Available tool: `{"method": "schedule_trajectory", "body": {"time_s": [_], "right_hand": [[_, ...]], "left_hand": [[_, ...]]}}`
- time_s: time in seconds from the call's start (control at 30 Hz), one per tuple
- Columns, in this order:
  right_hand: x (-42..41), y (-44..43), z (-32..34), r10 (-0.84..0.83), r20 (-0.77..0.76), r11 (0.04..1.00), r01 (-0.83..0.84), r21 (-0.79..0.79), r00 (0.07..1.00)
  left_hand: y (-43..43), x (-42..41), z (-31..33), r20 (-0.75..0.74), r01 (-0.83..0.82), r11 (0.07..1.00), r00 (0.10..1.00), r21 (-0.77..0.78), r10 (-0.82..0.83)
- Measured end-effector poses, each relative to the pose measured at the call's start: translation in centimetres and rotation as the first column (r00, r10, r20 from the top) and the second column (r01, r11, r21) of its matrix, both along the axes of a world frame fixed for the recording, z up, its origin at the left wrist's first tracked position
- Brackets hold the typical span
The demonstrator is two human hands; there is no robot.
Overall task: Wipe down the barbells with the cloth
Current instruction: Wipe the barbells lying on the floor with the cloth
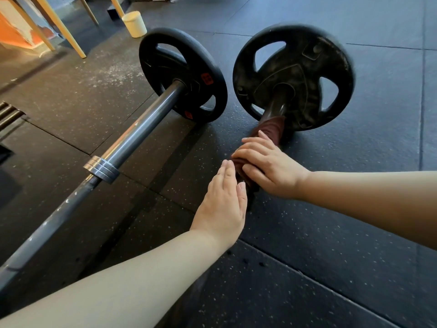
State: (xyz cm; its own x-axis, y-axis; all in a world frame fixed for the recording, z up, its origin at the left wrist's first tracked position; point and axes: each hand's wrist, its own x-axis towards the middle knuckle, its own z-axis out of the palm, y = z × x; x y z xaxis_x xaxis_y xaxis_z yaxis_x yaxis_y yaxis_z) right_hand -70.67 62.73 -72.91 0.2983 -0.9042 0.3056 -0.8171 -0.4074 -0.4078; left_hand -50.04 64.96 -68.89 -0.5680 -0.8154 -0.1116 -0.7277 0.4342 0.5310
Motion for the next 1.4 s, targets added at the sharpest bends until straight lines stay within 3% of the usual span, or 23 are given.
{"method": "schedule_trajectory", "body": {"time_s": [0.07,0.13,0.2,0.27,0.37,0.43,0.5,0.6,0.7,0.8,0.87,1.0,1.1,1.17,1.23,1.3,1.4], "right_hand": [[-1.1,-0.2,0.7,0.09,-0.116,0.996,-0.091,-0.003,0.989],[-1.8,-1.4,1.3,0.024,-0.166,1.0,-0.026,-0.008,0.986],[-1.0,-1.7,1.4,-0.104,-0.075,0.994,0.106,0.02,0.992],[0.6,-1.0,0.8,-0.13,0.016,0.991,0.13,0.025,0.991],[0.9,0.7,0.7,0.089,-0.074,0.996,-0.089,0.011,0.993],[-0.3,0.1,1.3,0.142,-0.17,0.99,-0.139,0.026,0.975],[-1.1,-1.0,1.6,0.04,-0.181,0.999,-0.036,0.023,0.983],[0.0,-0.8,1.3,-0.095,-0.072,0.994,0.099,0.047,0.993],[1.1,0.8,1.0,0.078,-0.081,0.996,-0.075,0.044,0.994],[-0.7,0.0,1.7,0.207,-0.21,0.978,-0.201,0.051,0.956],[-2.3,-1.5,1.7,0.128,-0.25,0.992,-0.125,0.028,0.96],[-1.6,-2.2,1.3,-0.178,-0.053,0.982,0.181,0.054,0.983],[0.4,-0.2,0.6,-0.036,-0.011,0.999,0.036,0.039,0.999],[-0.1,0.5,0.8,0.116,-0.083,0.993,-0.113,0.046,0.99],[-1.8,-0.5,1.3,0.157,-0.177,0.987,-0.151,0.046,0.971],[-3.2,-2.3,1.8,0.045,-0.189,0.998,-0.038,0.041,0.981],[-3.2,-3.6,1.6,-0.166,-0.081,0.984,0.171,0.049,0.983]], "left_hand": [[0.4,0.5,-0.1,-0.003,-0.014,0.999,1.0,0.041,0.015],[1.0,1.0,-0.1,-0.007,-0.03,0.997,1.0,0.072,0.03],[1.6,1.5,-0.1,0.006,-0.068,0.992,0.998,0.11,0.068],[2.1,2.0,-0.1,0.041,-0.09,0.988,0.995,0.128,0.086],[2.3,2.3,-0.2,0.046,-0.102,0.984,0.994,0.144,0.096],[2.2,2.2,-0.4,0.048,-0.106,0.984,0.994,0.142,0.1],[2.2,2.1,-0.5,0.059,-0.107,0.986,0.993,0.131,0.1],[2.3,2.2,-0.6,0.076,-0.127,0.981,0.99,0.145,0.116],[2.3,2.7,-1.0,0.105,-0.156,0.977,0.984,0.148,0.142],[2.5,2.8,-0.9,0.117,-0.148,0.979,0.984,0.14,0.132],[2.5,2.6,-0.7,0.12,-0.144,0.981,0.984,0.129,0.129],[2.5,2.2,-0.4,0.155,-0.145,0.986,0.979,0.083,0.131],[2.6,1.9,-0.3,0.181,-0.145,0.988,0.974,0.058,0.132],[2.7,1.9,-0.2,0.186,-0.159,0.985,0.972,0.07,0.143],[2.9,2.0,0.0,0.195,-0.158,0.985,0.971,0.076,0.14],[2.9,2.0,0.1,0.213,-0.138,0.989,0.969,0.058,0.122],[2.7,2.0,-0.1,0.205,-0.174,0.983,0.966,0.051,0.16]]}}
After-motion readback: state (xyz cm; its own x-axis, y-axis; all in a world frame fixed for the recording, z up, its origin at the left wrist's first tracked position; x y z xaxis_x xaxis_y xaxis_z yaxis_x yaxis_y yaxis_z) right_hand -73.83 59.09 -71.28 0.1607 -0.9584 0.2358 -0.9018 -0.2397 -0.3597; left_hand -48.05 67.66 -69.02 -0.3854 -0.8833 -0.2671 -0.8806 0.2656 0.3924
